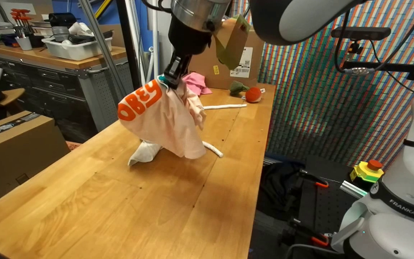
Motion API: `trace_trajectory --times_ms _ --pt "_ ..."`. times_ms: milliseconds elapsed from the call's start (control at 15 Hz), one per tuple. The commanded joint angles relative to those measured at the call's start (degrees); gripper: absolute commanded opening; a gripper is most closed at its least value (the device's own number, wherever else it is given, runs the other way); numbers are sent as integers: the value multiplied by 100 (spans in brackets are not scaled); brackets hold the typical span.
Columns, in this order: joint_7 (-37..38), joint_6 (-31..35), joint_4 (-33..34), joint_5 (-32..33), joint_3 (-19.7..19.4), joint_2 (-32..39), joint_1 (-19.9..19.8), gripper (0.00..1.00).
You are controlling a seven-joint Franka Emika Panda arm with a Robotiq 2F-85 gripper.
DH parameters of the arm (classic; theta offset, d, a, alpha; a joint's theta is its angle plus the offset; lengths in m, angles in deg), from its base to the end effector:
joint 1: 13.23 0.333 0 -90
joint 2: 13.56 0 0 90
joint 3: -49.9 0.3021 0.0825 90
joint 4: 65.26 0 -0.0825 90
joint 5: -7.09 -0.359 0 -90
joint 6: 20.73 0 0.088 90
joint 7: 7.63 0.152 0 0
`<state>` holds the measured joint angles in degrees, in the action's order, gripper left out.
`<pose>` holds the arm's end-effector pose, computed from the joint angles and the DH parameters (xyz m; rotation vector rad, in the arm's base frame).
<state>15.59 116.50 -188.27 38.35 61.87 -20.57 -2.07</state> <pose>0.5070 0.1972 0.4539 2.7260 0.4669 0.7208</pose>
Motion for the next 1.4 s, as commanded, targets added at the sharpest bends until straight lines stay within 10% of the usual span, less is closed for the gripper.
trace_trajectory --times_ms 0,800,1333 --pt "-441 -868 493 -264 243 -119 43 6" --pt "-2000 -2392 1755 -583 691 420 460 6" --pt "-2222 -1507 1940 -1438 681 863 667 6"
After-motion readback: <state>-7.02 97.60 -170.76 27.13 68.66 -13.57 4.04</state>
